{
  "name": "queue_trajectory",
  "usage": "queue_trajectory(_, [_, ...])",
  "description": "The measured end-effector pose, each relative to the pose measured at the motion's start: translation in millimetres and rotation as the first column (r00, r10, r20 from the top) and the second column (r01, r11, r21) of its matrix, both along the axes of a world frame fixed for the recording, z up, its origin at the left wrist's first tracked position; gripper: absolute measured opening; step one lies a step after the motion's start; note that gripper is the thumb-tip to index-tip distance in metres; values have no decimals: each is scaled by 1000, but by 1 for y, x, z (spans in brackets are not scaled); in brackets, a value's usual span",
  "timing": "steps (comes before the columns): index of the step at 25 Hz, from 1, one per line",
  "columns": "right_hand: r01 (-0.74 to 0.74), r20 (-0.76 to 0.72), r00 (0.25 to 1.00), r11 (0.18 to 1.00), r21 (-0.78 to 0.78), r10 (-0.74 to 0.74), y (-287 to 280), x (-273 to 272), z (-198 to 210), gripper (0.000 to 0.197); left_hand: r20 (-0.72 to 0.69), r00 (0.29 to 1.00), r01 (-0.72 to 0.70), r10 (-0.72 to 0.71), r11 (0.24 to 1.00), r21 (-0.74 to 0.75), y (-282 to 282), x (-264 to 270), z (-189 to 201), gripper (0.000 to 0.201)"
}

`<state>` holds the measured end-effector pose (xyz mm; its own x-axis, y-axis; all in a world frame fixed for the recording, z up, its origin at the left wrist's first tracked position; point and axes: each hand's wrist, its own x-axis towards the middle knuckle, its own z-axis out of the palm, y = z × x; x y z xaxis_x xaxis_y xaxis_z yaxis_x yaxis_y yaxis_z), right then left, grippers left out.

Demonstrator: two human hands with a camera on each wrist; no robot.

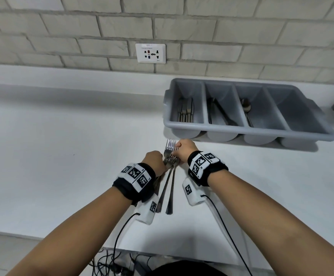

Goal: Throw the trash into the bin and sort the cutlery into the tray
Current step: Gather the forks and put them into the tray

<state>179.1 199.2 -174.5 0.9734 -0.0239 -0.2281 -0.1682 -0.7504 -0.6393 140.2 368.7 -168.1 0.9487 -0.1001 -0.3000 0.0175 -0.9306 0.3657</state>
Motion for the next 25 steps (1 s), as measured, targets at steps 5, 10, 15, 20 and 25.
queue_trajectory(5, [210,-20,978,960,183,-210,-2,-10,0,25,-184,982,43,-47,999,-28,-14,-4,19,21])
queue_trajectory(10, [272,23,954,898,347,-298,-7,-30,19,15,-136,979,137,-151,985,-104,-20,-23,19,41])
queue_trajectory(15, [304,49,935,861,408,-353,-13,-35,26,6,-66,989,104,-131,944,-313,-21,-43,18,42])
queue_trajectory(20, [344,-32,923,787,513,-383,3,-61,19,34,-85,986,73,-142,836,-545,-26,-53,26,34])
queue_trajectory(25, [251,-9,932,624,740,-363,-9,-72,47,4,-55,985,78,-164,705,-705,-31,-51,40,20])
